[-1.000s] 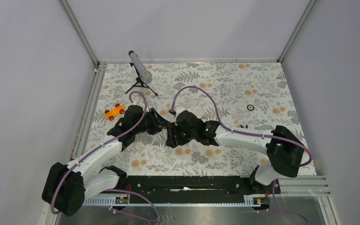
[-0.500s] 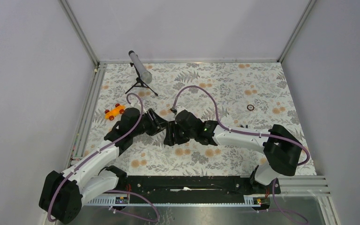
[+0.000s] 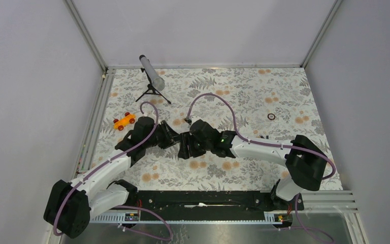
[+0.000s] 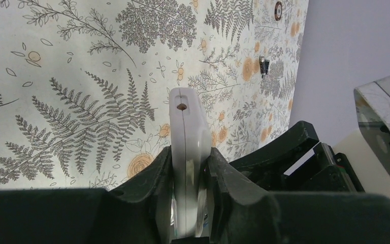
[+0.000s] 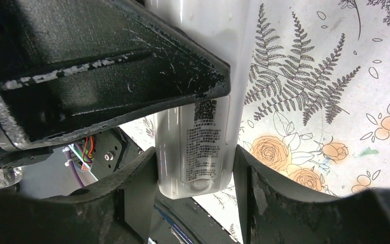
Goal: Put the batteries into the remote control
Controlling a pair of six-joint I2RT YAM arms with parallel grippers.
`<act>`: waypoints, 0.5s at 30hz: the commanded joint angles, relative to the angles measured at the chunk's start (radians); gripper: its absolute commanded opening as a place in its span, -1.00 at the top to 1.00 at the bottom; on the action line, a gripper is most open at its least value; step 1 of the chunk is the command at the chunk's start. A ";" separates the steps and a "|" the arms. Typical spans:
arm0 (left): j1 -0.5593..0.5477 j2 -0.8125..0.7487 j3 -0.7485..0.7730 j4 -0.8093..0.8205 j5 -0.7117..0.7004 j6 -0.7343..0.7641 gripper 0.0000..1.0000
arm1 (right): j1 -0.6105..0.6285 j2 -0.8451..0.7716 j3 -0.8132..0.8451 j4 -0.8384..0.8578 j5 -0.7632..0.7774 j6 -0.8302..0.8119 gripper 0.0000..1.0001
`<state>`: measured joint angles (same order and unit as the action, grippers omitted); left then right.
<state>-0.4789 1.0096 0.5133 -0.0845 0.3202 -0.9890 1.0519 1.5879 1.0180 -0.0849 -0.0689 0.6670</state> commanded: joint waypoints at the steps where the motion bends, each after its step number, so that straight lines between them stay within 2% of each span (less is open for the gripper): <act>1: -0.003 -0.044 0.056 0.020 -0.012 0.065 1.00 | -0.021 -0.054 0.018 0.015 -0.003 0.009 -0.31; 4: -0.003 -0.070 0.056 0.021 -0.034 0.134 1.00 | -0.057 -0.135 -0.053 0.056 -0.052 0.020 -0.81; 7: -0.003 -0.100 0.049 0.040 -0.032 0.203 1.00 | -0.124 -0.276 -0.189 0.192 -0.130 0.089 -0.93; 10: -0.003 -0.123 0.033 0.095 0.011 0.229 1.00 | -0.214 -0.417 -0.320 0.300 -0.188 0.222 -0.84; 15: -0.003 -0.150 0.000 0.255 0.087 0.223 1.00 | -0.239 -0.512 -0.386 0.381 -0.215 0.384 -0.33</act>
<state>-0.4789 0.8906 0.5156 -0.0238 0.3359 -0.7994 0.8139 1.1091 0.6594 0.1490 -0.2077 0.8845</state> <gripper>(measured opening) 0.251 0.733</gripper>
